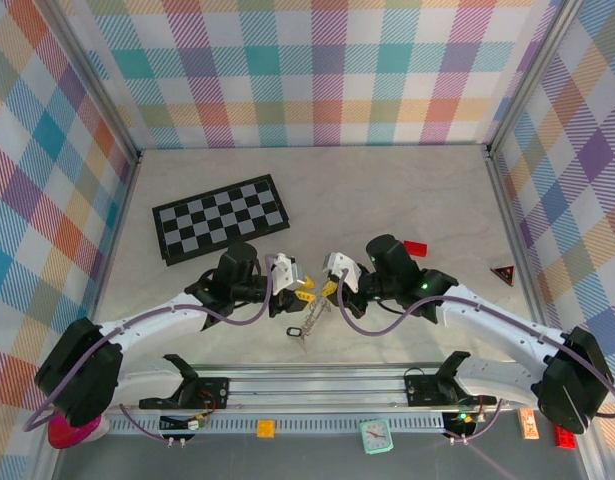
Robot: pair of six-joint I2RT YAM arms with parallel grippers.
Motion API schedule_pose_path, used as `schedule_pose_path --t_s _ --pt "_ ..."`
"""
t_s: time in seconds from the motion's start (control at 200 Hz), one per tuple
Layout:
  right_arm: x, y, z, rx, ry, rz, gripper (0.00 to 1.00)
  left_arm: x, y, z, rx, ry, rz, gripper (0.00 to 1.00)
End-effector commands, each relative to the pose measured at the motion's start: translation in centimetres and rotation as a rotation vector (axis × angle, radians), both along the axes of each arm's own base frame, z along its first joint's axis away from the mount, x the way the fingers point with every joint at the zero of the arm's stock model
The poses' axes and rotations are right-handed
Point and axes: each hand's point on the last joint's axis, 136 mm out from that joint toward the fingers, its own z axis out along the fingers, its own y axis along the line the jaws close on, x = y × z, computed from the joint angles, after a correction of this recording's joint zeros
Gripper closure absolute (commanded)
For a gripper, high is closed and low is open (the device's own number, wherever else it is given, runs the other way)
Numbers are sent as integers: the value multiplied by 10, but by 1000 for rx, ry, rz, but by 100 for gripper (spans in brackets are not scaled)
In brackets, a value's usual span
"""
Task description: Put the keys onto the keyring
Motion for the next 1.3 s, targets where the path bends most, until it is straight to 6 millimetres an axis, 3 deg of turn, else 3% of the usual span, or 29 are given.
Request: schedule_pose_path --t_s 0.0,0.32,0.565,0.68,0.755,0.835,0.92,1.08,1.295 --pt "1 10 19 60 -47 57 100 -6 -2 5 -18 -35 -68 70" --pt "2 17 23 83 -34 76 100 -8 -7 -2 -4 14 -103 77" --pt "0 18 19 79 -15 82 100 -5 -9 5 -26 1 -103 88" --pt "1 18 17 71 -11 76 100 -6 -10 7 -32 9 -106 100" --pt "4 14 16 53 -19 47 100 -6 -9 8 -24 16 -101 100" --pt "13 5 15 10 -52 -21 73 -2 -7 9 -3 19 -72 100" --pt "19 -9 14 -49 -103 -68 58 4 -4 9 44 31 -22 100" --pt "10 -16 12 -117 -181 14 55 6 1 7 160 42 16 100" --pt "17 -1 19 -80 -263 75 59 -1 7 9 243 3 6 100"
